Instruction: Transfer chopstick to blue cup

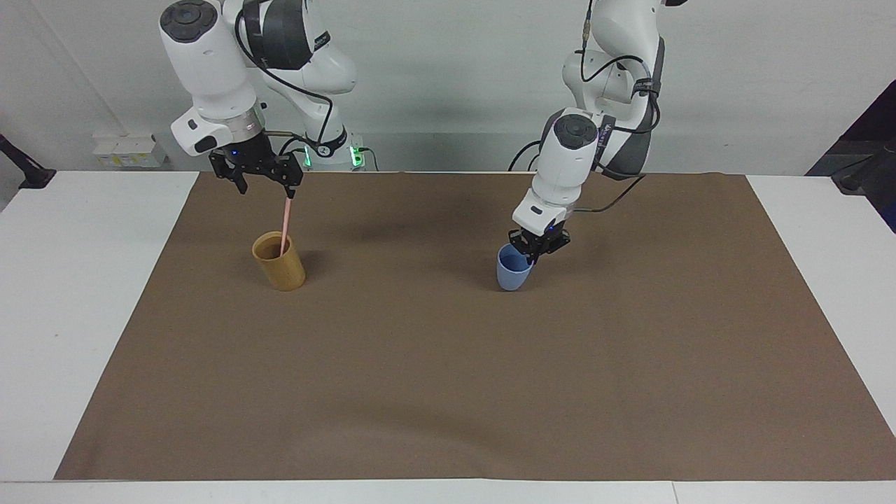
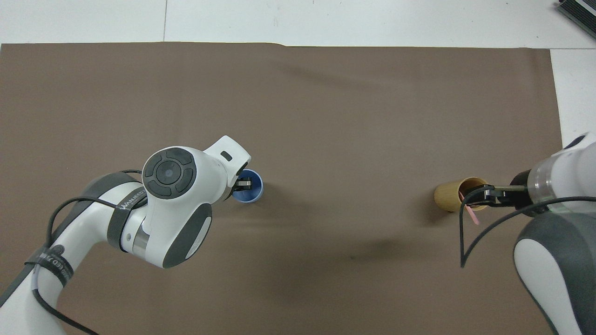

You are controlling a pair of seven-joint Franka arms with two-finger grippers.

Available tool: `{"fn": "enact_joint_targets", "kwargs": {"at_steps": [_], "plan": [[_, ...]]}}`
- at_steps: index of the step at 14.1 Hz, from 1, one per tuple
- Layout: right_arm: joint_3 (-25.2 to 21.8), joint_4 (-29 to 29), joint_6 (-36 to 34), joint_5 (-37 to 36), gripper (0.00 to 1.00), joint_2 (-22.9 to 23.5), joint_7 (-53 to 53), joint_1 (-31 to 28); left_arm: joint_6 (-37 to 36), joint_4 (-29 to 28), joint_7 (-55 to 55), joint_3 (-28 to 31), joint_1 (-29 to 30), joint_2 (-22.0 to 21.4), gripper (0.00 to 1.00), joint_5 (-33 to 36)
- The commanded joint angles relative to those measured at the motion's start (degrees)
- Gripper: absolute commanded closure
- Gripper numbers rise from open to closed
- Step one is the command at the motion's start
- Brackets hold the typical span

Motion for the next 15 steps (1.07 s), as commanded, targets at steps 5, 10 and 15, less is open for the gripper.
{"fn": "enact_joint_targets", "kwargs": {"at_steps": [5, 10, 15], "plan": [[0.0, -10.7, 6.5, 0.0, 0.0, -4.3, -2.8, 0.1, 0.4, -0.5, -0.9, 1.0, -1.4, -0.5, 0.02, -0.5], [0.1, -11.5, 7.5, 0.0, 0.45, -4.7, -3.5, 0.2, -9.7, 5.7, 1.2, 1.3, -1.3, -3.6, 0.0, -0.3], [0.0, -12.2, 6.2, 0.0, 1.0, -5.4, -3.4, 0.1, -26.9, 19.3, 10.3, 1.8, 5.1, -4.7, 0.0, -0.3]]}}
